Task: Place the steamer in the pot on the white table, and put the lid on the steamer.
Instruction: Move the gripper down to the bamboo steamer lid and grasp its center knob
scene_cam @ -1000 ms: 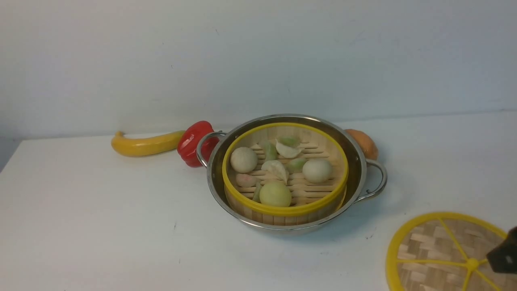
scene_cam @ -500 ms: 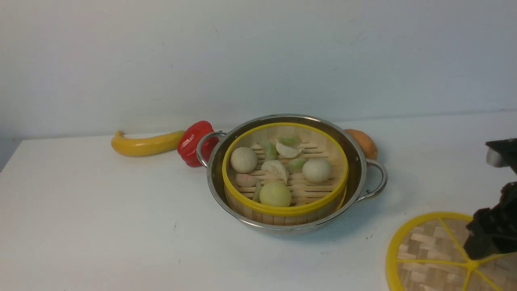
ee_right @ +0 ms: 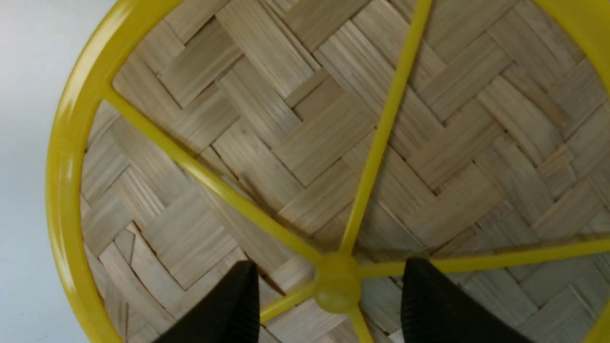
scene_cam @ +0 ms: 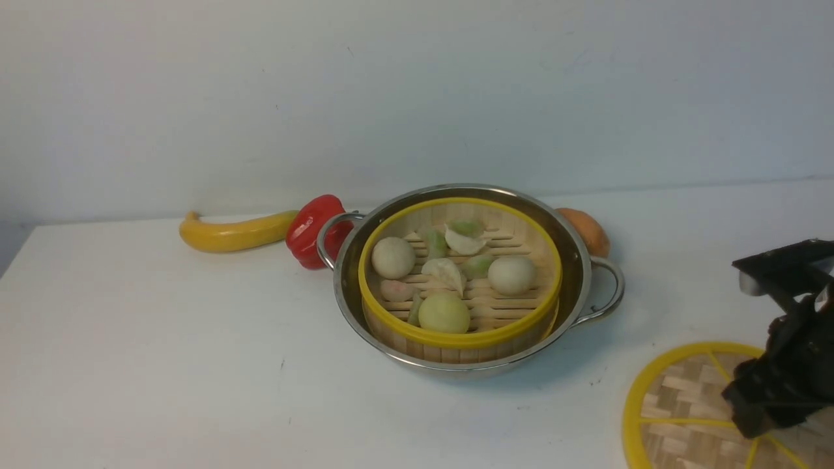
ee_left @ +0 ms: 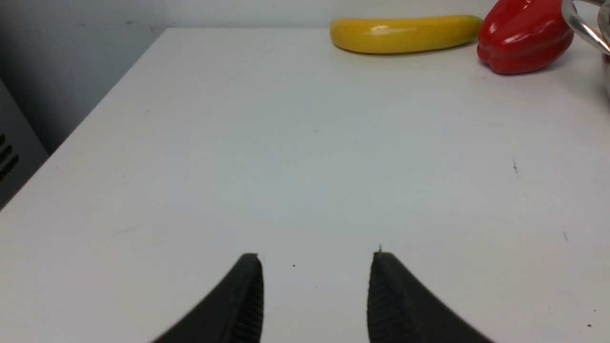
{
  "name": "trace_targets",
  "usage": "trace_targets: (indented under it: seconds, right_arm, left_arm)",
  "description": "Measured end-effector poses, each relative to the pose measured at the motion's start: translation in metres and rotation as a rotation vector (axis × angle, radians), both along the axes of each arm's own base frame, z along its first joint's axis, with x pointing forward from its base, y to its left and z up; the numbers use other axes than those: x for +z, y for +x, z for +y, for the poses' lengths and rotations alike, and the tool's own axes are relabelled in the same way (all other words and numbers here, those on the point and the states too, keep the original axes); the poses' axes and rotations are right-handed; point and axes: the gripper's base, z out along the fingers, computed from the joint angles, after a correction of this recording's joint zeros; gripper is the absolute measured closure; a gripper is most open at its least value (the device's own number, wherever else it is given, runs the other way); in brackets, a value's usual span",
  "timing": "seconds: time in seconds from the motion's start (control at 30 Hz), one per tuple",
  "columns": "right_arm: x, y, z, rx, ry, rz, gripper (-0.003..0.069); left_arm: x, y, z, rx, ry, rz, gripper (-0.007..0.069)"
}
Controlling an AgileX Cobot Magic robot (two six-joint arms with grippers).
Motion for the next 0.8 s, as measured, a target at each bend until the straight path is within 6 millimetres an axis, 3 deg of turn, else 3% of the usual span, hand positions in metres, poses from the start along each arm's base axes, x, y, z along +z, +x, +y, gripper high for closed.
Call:
trace_targets:
  seconds: [0.43, 0.8]
  right_arm:
    - [0.0001, 0.001, 0.0021, -0.017, -0.02, -0.017, 0.037]
    - [0.0, 0.0008, 0.0022, -0.018, -0.02, -0.014, 0.0375]
  left_arm:
    - [0.0, 0.0, 0.0, 0.0, 0.0, 0.0, 0.0334]
    - [0.0, 0.0, 0.0, 0.0, 0.0, 0.0, 0.0334]
